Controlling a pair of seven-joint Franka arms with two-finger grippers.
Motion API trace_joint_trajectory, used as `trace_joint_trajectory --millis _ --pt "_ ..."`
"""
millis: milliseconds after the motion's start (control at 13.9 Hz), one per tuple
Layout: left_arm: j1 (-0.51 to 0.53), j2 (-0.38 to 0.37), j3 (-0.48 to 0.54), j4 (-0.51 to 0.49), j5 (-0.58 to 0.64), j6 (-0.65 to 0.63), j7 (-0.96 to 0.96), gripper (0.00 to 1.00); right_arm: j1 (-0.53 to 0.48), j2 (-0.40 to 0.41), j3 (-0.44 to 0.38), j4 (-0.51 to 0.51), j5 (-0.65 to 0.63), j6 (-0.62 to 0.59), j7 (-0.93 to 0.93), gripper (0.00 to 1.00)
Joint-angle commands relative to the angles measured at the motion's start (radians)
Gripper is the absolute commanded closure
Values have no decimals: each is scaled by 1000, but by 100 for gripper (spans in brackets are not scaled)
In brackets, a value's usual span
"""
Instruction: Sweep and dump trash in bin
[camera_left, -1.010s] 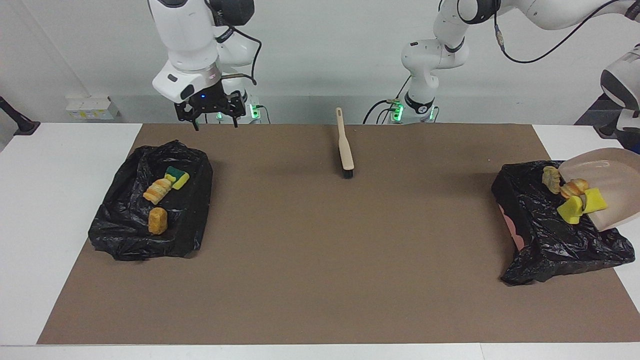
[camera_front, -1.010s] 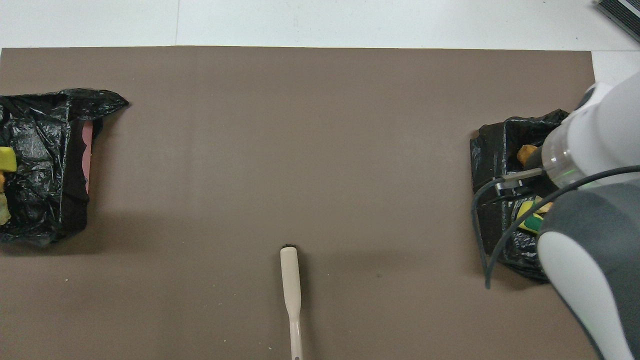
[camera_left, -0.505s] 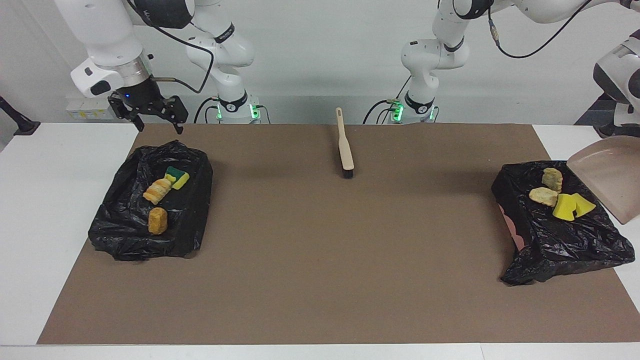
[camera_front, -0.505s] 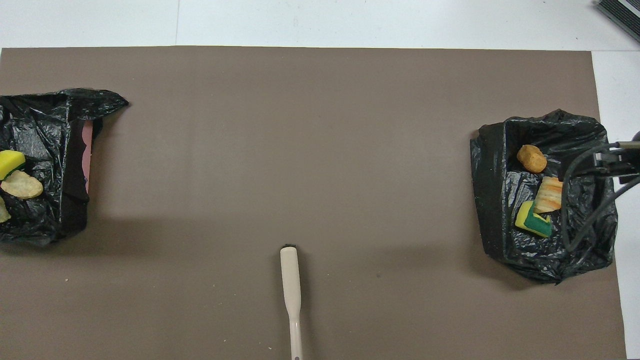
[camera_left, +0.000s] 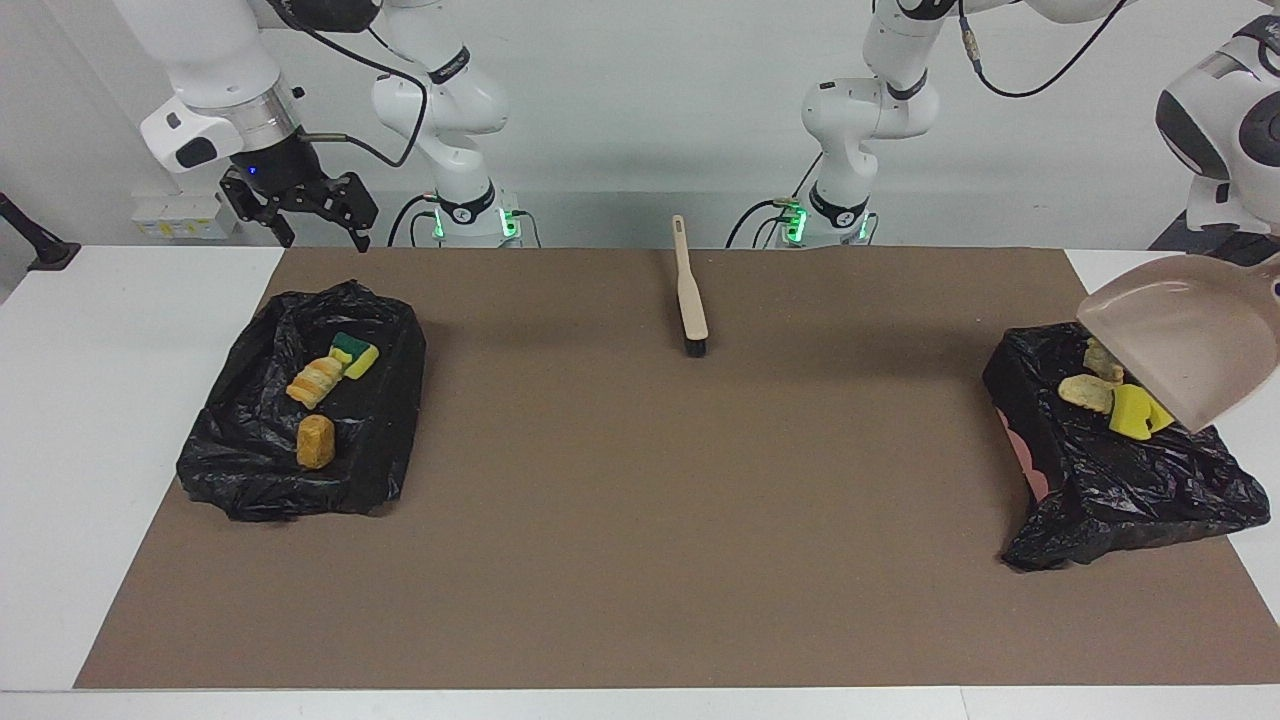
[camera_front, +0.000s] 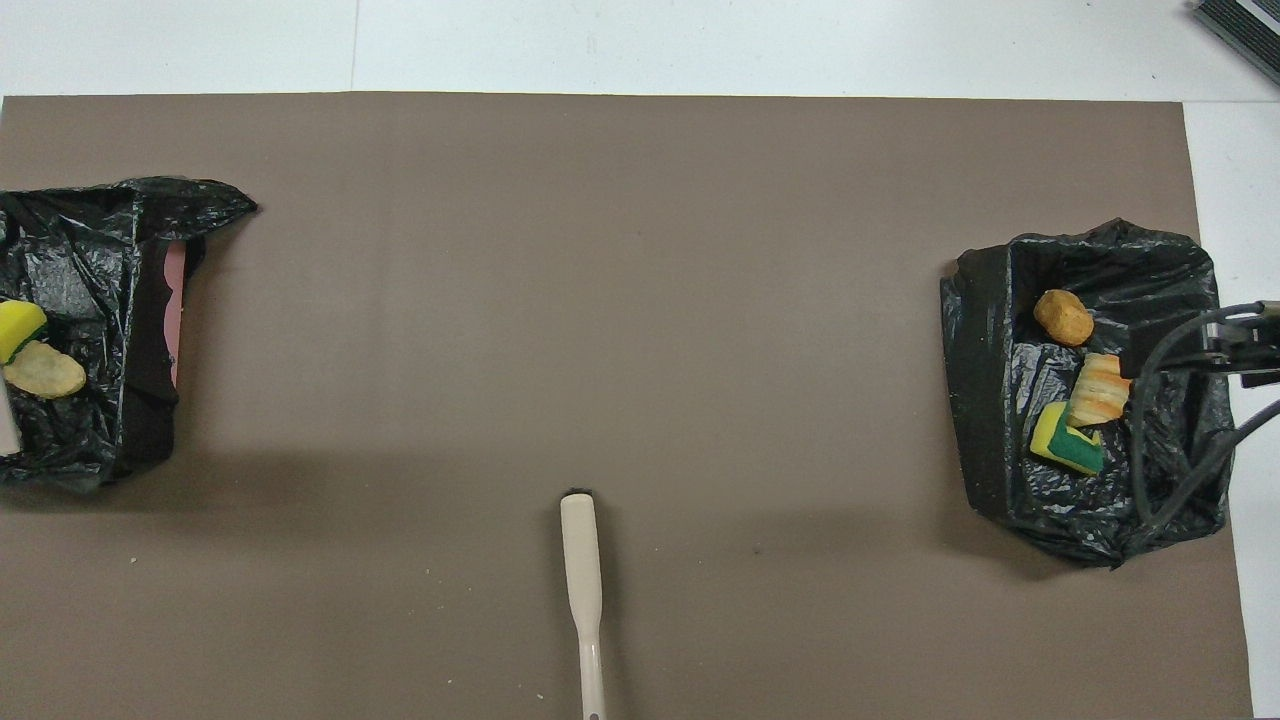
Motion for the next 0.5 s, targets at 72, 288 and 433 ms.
trace_joint_trajectory --millis 72,288,433 --pt "-11 -65 5 -83 -235 -8 -98 100 10 6 12 21 -21 -43 -29 0" --pt "-10 -92 -111 -163 -338 -11 -428 100 12 3 14 21 -16 -29 -8 0" --pt "-11 -102 -179 -197 -442 0 -648 100 4 -2 12 18 -25 -29 8 0"
